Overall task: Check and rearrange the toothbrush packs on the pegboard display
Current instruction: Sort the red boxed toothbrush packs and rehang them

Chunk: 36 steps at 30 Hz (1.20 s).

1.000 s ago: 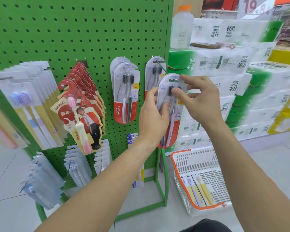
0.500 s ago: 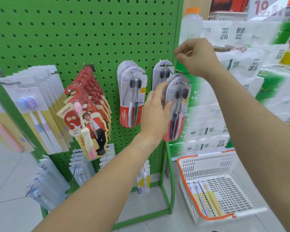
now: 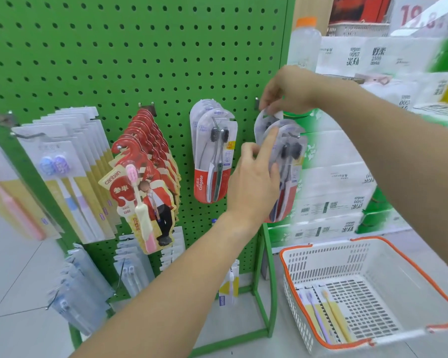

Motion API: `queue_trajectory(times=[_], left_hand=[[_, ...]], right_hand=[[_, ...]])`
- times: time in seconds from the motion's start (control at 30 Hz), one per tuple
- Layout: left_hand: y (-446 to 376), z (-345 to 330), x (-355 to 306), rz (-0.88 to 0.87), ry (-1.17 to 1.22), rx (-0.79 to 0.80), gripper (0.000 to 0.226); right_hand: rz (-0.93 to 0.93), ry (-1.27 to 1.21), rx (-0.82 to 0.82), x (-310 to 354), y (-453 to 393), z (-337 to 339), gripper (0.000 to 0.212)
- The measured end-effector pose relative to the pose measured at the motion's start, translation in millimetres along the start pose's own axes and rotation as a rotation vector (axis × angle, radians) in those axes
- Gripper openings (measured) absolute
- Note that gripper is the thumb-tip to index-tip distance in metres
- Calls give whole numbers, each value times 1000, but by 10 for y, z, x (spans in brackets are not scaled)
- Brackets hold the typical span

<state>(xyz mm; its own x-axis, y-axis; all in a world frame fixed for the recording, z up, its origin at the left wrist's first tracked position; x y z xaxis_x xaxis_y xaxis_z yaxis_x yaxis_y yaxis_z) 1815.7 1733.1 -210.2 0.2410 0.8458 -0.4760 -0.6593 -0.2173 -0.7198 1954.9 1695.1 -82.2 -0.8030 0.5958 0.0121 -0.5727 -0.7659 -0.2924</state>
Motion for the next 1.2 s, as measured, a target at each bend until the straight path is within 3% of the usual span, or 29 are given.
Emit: queue_trajectory(times=[0.1, 0.37, 0.5, 0.67, 0.8, 0.93, 1.03, 1.2], left_hand=[[136, 84, 29, 10, 16, -65, 68], [410, 530, 68, 85, 168, -250, 44], [571, 852, 76, 61, 153, -274, 39], [826, 1092, 247, 112, 234, -141, 44], [1007, 1086, 434, 201, 328, 49, 40], [1422, 919, 869, 362, 469, 308, 25], [1810, 744, 1190, 532, 562, 501, 20], [2327, 564, 1630, 838, 640, 580, 23]], right_hand=[[52, -46, 13, 116, 146, 32, 11], [125, -141, -1, 553, 438, 121, 11], [238, -178, -86, 870, 710, 222, 11], [372, -312, -174, 1230, 1067, 94, 12], [374, -533, -252, 1471, 1279, -423, 13], [191, -743, -322, 1516, 1520, -1267, 11], [-9, -929, -249, 1549, 1718, -2043, 8], [-323, -1292, -71, 1682, 1889, -3053, 9]])
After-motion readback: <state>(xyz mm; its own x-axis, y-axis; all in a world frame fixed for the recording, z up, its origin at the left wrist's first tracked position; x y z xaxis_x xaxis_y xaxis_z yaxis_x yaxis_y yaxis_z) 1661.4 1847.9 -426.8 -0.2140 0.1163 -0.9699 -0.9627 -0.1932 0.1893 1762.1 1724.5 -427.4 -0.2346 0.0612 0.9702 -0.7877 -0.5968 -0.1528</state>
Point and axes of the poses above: each hand's wrist, its own y-axis away from the middle knuckle, its own z-axis out of the back of the hand, x = y × z, the point moved 7 cm from there along -y, towards the middle knuckle, and after that the axes turned 1 degree about y, right-handed, at the moved point
